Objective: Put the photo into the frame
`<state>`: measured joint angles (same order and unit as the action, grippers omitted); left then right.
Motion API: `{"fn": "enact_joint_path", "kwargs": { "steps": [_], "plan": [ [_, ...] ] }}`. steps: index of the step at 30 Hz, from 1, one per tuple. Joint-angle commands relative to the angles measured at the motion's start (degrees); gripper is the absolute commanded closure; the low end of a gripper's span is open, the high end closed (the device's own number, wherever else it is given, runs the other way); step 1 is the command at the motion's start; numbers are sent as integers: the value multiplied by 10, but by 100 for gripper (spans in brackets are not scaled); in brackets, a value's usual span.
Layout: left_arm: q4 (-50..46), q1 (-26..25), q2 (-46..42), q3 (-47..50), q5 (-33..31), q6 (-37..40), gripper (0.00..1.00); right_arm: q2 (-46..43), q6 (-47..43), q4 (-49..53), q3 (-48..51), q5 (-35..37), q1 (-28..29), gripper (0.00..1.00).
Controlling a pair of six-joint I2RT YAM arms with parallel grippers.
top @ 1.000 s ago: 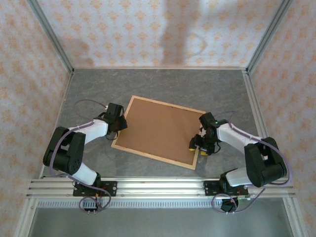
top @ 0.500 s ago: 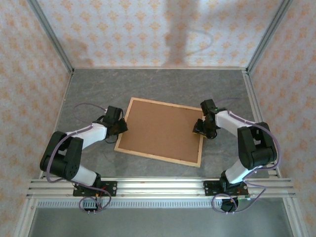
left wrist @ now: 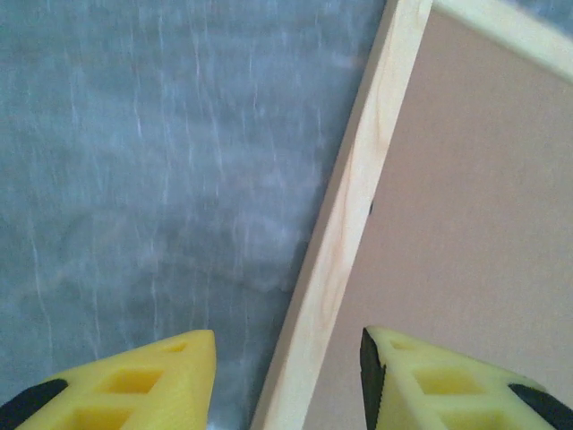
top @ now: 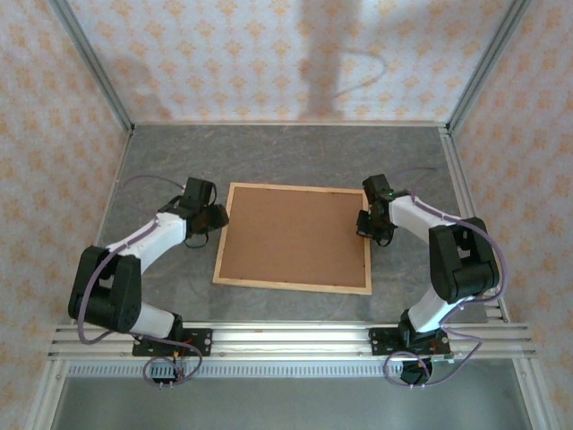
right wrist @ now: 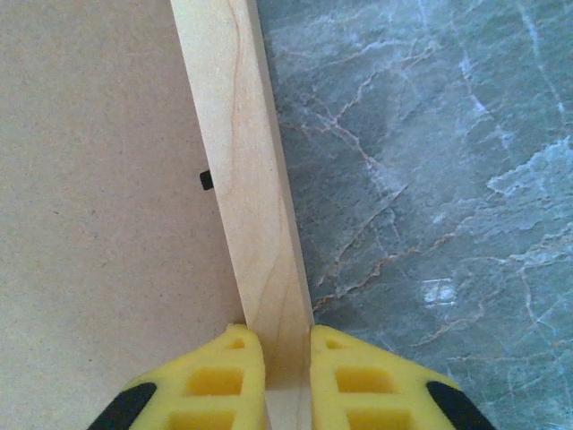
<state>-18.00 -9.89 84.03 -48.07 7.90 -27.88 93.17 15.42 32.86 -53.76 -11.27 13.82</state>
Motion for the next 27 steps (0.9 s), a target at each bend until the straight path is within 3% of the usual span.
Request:
{"fn": "enact_joint_path", "kwargs": {
  "steps": [1, 5, 10, 27],
  "plan": [
    [-34, 12, 47, -55, -18, 39, 52, 12, -7, -8, -7, 59, -1, 87],
    [-63, 15, 112, -125, -30, 72, 53, 14, -9, -10, -10, 51, -1, 87],
    [-104, 12, 177, -191, -18, 87, 61, 11, -9, -11, -14, 44, -1, 87],
    [-135, -20, 226, -201, -14, 102, 71, 12, -10, -8, -17, 43, -2, 88]
  ]
}}
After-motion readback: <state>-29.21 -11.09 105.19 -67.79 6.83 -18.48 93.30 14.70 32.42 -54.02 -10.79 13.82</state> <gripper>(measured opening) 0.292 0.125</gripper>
